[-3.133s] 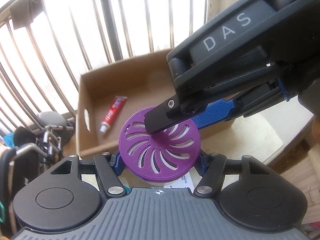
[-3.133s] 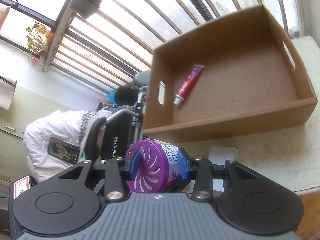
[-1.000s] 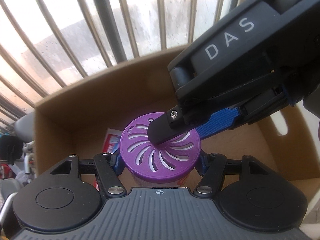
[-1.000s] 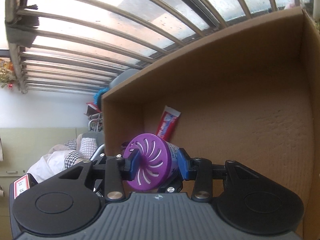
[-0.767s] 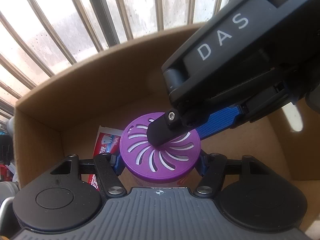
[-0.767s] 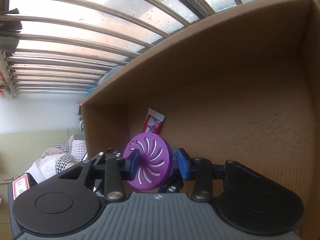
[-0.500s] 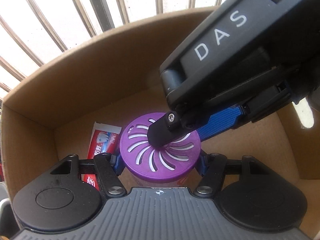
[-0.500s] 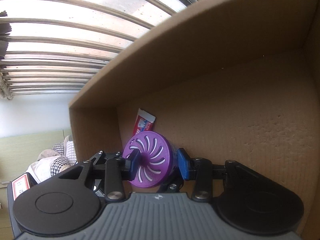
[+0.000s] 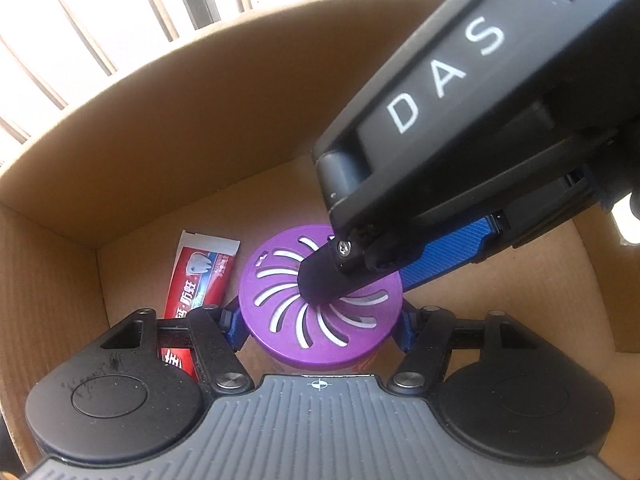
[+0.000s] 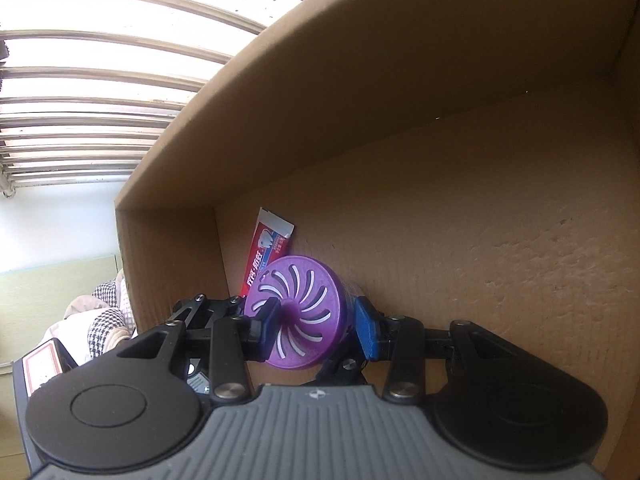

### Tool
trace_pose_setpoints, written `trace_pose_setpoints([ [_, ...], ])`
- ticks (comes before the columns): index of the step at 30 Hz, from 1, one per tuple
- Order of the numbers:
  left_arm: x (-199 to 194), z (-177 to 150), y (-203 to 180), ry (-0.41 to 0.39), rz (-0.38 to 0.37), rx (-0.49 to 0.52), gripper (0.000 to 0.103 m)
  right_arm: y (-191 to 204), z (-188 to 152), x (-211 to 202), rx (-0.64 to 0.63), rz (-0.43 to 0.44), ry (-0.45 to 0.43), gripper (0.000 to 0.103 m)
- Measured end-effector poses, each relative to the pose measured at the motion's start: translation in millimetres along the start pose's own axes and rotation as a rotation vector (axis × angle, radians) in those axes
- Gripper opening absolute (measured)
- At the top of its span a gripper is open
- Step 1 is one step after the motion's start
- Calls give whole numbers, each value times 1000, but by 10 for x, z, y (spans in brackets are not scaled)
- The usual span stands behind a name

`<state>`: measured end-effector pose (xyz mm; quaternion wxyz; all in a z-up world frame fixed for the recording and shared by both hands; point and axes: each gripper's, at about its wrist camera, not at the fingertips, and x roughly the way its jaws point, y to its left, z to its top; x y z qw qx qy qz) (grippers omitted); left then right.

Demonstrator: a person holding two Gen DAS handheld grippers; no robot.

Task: Organize objects
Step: 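Open both grippers to release the air freshener beside the toothpaste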

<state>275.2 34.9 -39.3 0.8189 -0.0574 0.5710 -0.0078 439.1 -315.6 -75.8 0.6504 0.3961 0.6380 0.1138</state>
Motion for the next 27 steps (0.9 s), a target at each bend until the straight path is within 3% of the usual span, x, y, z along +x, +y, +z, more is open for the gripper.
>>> trace_pose_setpoints([
  [6, -33, -150, 88, 7, 18, -1, 82, -14, -15, -1, -1, -12, 6, 44],
  [16, -389, -402, 276, -28, 38, -24, 88, 30, -119, -200, -13, -13, -24, 44],
  [23, -997, -662, 384, -119, 47, -73, 89, 154, -344, -681, -37, -21, -96, 46],
  [24, -1111, -497, 185, -134, 47, -76, 89, 179, -402, -779, -40, -20, -113, 47],
  [27, -1379, -406, 187, -181, 50, -83, 93, 274, -622, -1110, -47, -15, -169, 55],
])
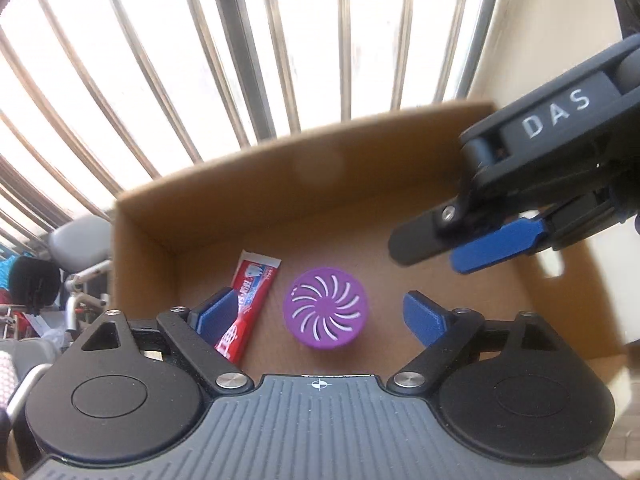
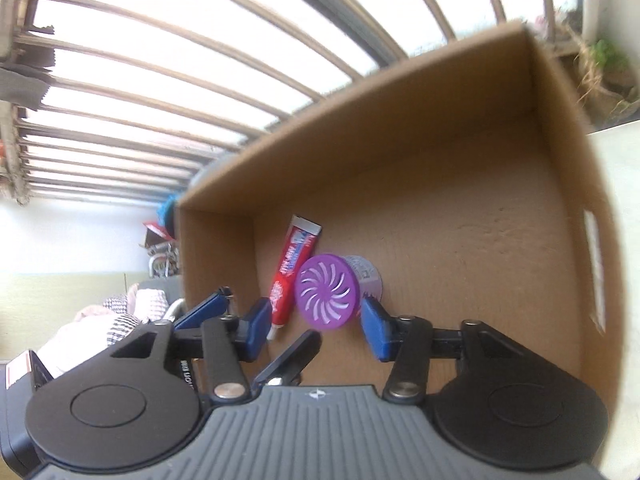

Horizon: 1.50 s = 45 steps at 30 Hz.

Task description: Organize objects

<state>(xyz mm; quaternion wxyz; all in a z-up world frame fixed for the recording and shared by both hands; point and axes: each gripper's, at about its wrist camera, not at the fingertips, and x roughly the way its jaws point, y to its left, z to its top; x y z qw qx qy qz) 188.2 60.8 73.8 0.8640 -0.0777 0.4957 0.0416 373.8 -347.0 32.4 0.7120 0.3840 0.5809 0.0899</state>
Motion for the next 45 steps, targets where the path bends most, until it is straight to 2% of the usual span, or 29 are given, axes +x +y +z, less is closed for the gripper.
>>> trace_pose_setpoints([
  [6, -533, -28, 66, -63, 4, -46, 96, 275, -432, -678, -50, 5, -96, 74],
  [8, -943, -23, -341, -86, 6, -58, 97, 369, -611, -858, -74, 2, -136, 78],
  [9, -875, -21, -264, -99, 6, -63, 98, 418, -699, -952, -89, 0, -159, 80],
  [11, -1022, -77, -367, -133, 15, -74, 100, 535, -884, -1107, -134, -26, -212, 81],
  [14, -1276, -148, -369, -190, 32, -90, 102, 736, -1154, -1355, -235, -81, -313, 83],
  [16, -1390, -189, -336, -227, 49, -105, 102, 890, -1338, -1547, -311, -116, -391, 91],
  [18, -1506, -225, -325, -259, 58, -114, 103, 1042, -1535, -1752, -390, -152, -490, 103],
  [20, -1696, -257, -361, -289, 76, -123, 103, 1160, -1733, -1982, -459, -172, -584, 103],
  [24, -1955, -316, -421, -327, 132, -146, 103, 1328, -2040, -2247, -534, -205, -698, 103],
  [29, -2250, -481, -554, -388, 238, -121, 103, 1451, -2400, -2386, -592, -323, -856, 103],
  [31, -2330, -541, -618, -389, 306, -102, 103, 1483, -2509, -2419, -606, -367, -919, 103],
  [33, -2427, -598, -670, -387, 335, -85, 103, 1526, -2628, -2478, -630, -395, -957, 103],
  [36, -2464, -696, -663, -377, 333, -74, 103, 1569, -2742, -2509, -647, -398, -956, 103],
  [39, -2471, -819, -635, -369, 333, -89, 103, 1586, -2836, -2506, -650, -362, -914, 103],
  [45, -2329, -1135, -558, -280, 277, -165, 103, 1584, -2956, -2239, -686, -243, -679, 103],
])
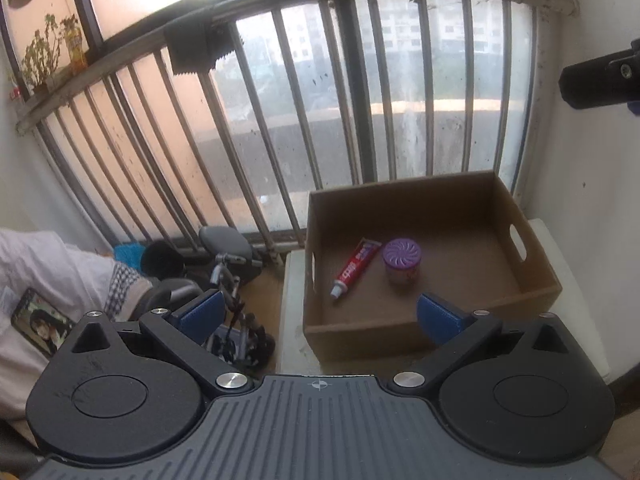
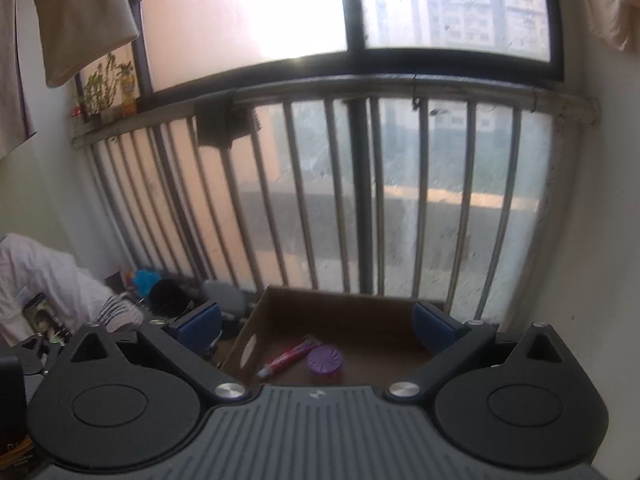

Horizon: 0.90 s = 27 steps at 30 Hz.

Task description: Organize objects

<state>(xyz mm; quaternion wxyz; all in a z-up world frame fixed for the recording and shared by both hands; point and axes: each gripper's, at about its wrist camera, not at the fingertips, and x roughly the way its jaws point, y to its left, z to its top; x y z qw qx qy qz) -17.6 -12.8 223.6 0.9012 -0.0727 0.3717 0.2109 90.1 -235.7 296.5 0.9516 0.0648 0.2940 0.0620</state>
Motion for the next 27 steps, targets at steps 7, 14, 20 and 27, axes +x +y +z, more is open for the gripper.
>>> trace_pose_setpoints([
  [7, 256, -563, -16, 143, -89, -79, 103, 117, -548, 433, -35, 11, 165, 103],
  [14, 799, -1060, -324, 313, -187, -93, 103, -45, -1187, 913, 48, 10, 299, 103],
  [20, 1355, -1365, -601, 451, -227, -135, 103, -306, -1738, 1364, 105, 10, 397, 103],
  [27, 1736, -1561, -716, 586, -194, -123, 103, -527, -2157, 1795, 162, 58, 461, 103],
])
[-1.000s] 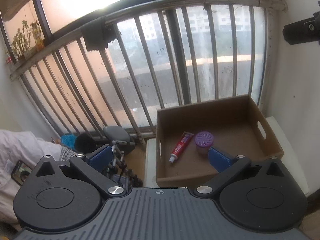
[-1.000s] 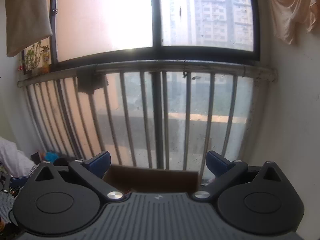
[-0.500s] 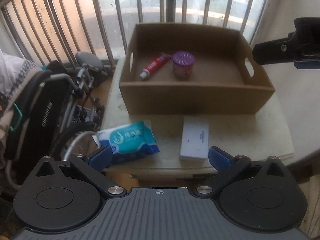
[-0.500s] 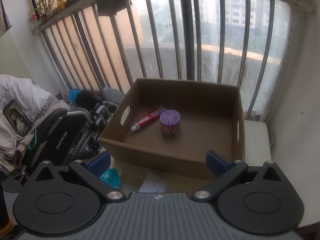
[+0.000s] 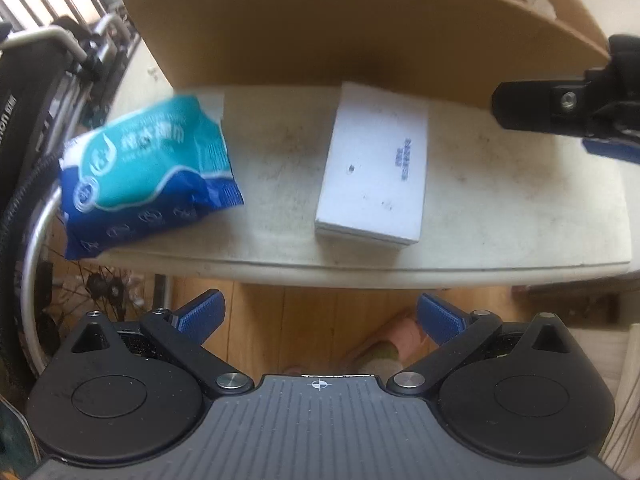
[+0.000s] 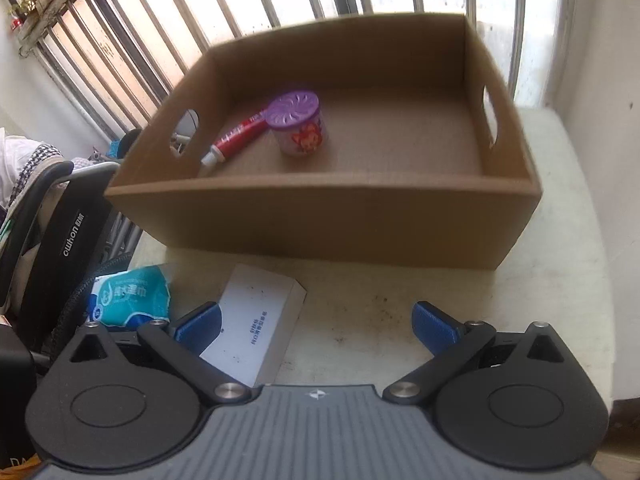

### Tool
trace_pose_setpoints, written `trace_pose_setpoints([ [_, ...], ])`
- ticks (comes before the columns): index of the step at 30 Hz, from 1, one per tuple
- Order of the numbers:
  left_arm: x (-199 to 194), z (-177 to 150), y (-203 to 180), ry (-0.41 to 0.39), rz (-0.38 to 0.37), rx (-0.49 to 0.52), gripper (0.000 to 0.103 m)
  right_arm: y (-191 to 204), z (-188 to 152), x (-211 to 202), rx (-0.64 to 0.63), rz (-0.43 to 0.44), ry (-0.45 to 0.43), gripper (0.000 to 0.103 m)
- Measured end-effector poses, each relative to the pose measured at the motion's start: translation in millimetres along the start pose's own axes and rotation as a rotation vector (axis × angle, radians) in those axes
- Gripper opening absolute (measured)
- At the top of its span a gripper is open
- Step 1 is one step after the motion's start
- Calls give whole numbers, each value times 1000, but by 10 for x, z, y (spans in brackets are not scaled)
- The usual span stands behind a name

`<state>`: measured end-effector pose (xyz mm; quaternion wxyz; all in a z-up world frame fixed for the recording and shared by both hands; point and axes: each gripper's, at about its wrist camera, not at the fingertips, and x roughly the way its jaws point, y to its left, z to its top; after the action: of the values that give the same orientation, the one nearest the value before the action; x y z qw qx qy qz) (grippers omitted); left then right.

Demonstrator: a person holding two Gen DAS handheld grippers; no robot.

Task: Organize objects
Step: 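Move both tools toward the white box lying on the table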

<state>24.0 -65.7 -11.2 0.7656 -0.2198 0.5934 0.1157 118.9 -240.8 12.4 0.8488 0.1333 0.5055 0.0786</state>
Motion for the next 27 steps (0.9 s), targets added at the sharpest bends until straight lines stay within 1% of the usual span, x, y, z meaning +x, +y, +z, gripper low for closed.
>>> trace_pose_setpoints([
  [7, 57, 10, 42, 43, 14, 21, 103, 6, 9, 211, 52, 43, 18, 103],
  [13, 75, 26, 90, 62, 5, 11, 103, 98, 80, 331, 23, 72, 26, 103],
  [16, 72, 33, 95, 66, -2, 8, 103, 140, 114, 382, 9, 95, 27, 101],
  [23, 56, 43, 109, 71, -26, -29, 103, 254, 130, 523, -27, 140, 42, 93],
  [24, 50, 37, 113, 69, -26, -35, 103, 268, 131, 536, -34, 150, 42, 88],
  [27, 61, 42, 143, 68, -26, -51, 103, 310, 136, 578, -62, 168, 38, 80],
])
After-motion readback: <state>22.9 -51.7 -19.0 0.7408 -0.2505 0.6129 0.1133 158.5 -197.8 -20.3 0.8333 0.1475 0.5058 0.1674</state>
